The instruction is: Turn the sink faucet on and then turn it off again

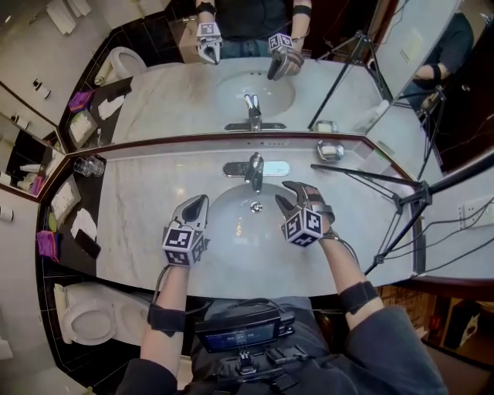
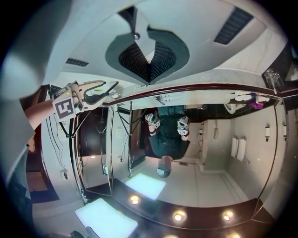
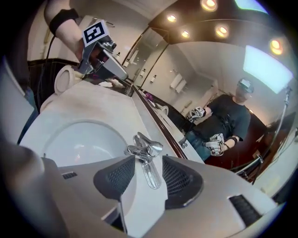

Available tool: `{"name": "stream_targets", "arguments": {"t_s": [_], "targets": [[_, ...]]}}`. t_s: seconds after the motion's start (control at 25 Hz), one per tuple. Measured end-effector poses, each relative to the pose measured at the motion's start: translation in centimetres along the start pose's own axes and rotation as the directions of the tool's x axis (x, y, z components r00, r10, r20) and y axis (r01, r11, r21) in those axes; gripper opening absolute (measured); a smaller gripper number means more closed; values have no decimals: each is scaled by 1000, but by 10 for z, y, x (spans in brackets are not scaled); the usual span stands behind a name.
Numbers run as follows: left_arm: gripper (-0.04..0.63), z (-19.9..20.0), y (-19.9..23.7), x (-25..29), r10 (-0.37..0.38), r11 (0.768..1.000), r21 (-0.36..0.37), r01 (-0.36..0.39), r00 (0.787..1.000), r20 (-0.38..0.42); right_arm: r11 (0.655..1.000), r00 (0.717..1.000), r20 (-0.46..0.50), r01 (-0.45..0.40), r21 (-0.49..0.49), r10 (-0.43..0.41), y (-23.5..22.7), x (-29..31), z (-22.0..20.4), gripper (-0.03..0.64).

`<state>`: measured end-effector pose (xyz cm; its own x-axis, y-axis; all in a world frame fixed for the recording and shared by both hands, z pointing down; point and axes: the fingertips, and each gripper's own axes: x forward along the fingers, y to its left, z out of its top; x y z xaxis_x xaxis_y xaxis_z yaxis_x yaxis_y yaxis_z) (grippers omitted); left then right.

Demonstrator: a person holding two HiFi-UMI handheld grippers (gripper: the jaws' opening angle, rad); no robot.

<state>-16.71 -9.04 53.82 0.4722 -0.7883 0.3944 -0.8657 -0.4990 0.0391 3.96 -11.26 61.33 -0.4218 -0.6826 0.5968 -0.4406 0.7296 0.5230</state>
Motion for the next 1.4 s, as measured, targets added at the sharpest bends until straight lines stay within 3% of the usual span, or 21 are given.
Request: {"name": "stream_targets", "arguments": {"t_s": [0.36, 0.8, 1.08, 1.4], "targets": [[0, -7, 10, 13, 20, 1000, -10, -20, 1000, -23, 979, 1000, 3, -15, -205, 15, -10, 72, 18, 241], [0, -12, 22, 29, 29, 999, -23, -30, 999, -40, 943, 996, -53, -83, -323, 70, 1, 124, 20, 247], [0, -15, 30, 39, 31, 999, -34, -32, 998, -47, 934, 998, -37, -67, -351, 58, -7, 148, 32, 247], [0, -25, 33, 45, 28, 999, -45, -30, 998, -62, 950, 996, -30, -93, -299, 88, -8, 151, 35, 219]]}}
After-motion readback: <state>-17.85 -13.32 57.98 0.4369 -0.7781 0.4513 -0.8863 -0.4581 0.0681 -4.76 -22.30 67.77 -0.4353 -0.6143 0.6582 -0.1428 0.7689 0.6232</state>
